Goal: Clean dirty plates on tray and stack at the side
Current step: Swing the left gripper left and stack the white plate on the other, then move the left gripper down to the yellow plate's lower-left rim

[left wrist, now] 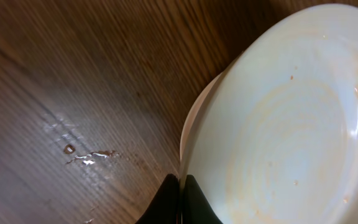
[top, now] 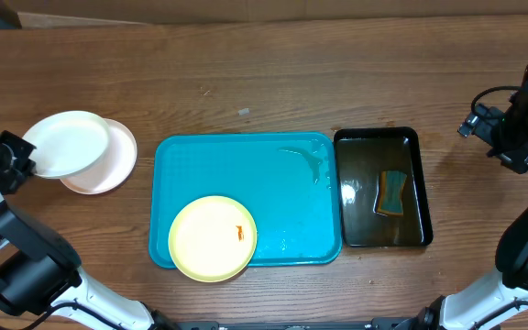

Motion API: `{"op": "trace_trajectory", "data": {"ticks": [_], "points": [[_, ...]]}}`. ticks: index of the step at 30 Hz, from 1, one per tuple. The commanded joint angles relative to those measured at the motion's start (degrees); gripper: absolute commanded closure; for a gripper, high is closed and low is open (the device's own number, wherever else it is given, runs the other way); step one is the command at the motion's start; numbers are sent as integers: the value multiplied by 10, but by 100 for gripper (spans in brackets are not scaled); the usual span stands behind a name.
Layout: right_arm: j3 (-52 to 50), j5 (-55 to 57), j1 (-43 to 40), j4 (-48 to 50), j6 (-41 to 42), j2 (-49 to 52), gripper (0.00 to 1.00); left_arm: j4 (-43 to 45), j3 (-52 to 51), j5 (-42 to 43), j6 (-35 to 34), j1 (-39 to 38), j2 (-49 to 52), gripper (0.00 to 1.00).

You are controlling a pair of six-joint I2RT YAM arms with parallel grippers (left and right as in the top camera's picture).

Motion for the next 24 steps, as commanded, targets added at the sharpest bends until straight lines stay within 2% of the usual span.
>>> {"op": "trace_trajectory", "data": {"ticks": [1, 4, 5, 7, 8, 9, 13, 16, 21, 24], "points": [[5, -3, 1, 3, 3, -9, 0, 29, -43, -2, -10, -15, 2, 96], [5, -3, 1, 3, 3, -9, 0, 44, -58, -2, -10, -18, 2, 94], [5, -3, 1, 3, 3, -9, 0, 44, -58, 0, -10, -18, 2, 88], [5, -3, 1, 3, 3, -9, 0, 44, -58, 21, -9, -18, 1, 48], [5, -3, 1, 3, 3, -9, 0, 43, -57, 46, -8, -18, 1, 39], [5, -3, 1, 3, 3, -9, 0, 40, -57, 75, -4, -18, 1, 37], [5, -3, 1, 3, 3, -9, 0, 0, -55, 213, 13, -19, 0, 38], [5, -3, 1, 3, 3, -9, 0, -65, -55, 311, 54, -19, -5, 43], [5, -3, 1, 3, 3, -9, 0, -191, -64, 414, 191, -39, -40, 44], [5, -3, 1, 3, 3, -9, 0, -215, -108, 445, 245, -68, -97, 48]]}}
